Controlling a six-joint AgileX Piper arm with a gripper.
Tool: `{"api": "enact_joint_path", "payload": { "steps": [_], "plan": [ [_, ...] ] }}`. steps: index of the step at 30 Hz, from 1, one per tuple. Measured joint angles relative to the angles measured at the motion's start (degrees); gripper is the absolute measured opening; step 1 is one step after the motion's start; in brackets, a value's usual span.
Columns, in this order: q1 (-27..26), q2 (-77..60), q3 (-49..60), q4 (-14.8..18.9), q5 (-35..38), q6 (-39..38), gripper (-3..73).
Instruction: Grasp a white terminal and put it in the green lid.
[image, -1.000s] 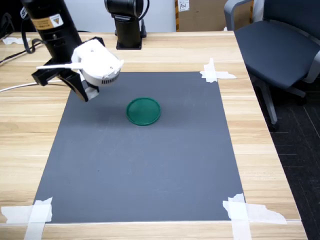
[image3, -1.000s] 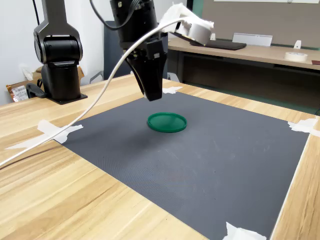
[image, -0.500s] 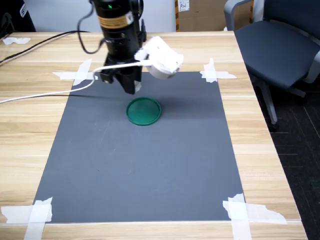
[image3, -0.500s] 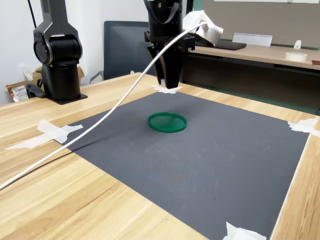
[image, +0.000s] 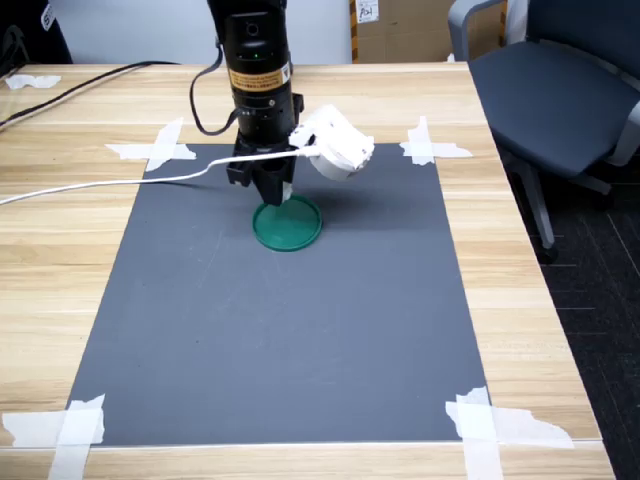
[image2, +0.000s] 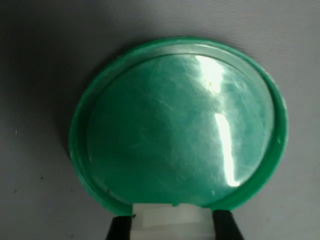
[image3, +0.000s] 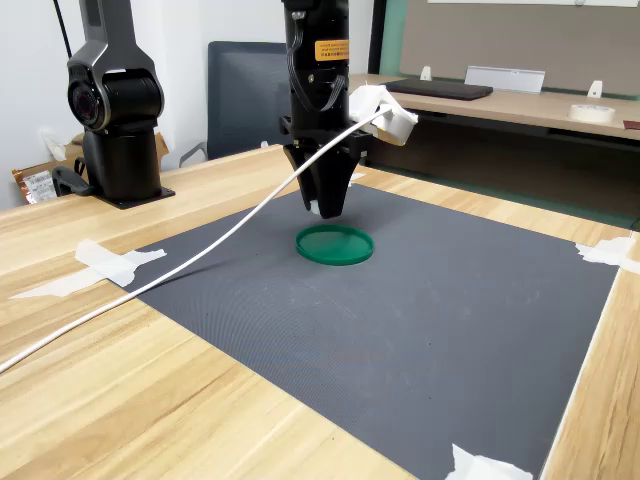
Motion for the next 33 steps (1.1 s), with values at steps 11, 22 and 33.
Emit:
{"api": "enact_joint_path", "payload": {
  "steps": [11, 22, 33],
  "plan": [
    [0.0, 1.8, 0.0, -0.1, -1.9, -0.1, 26.9],
    [0.0, 1.6, 0.0, -0.1, -3.8, -0.2, 60.8],
    [0.0, -13.1, 0.5, 5.8, -15.3, 3.3, 45.4]
  ]
}}
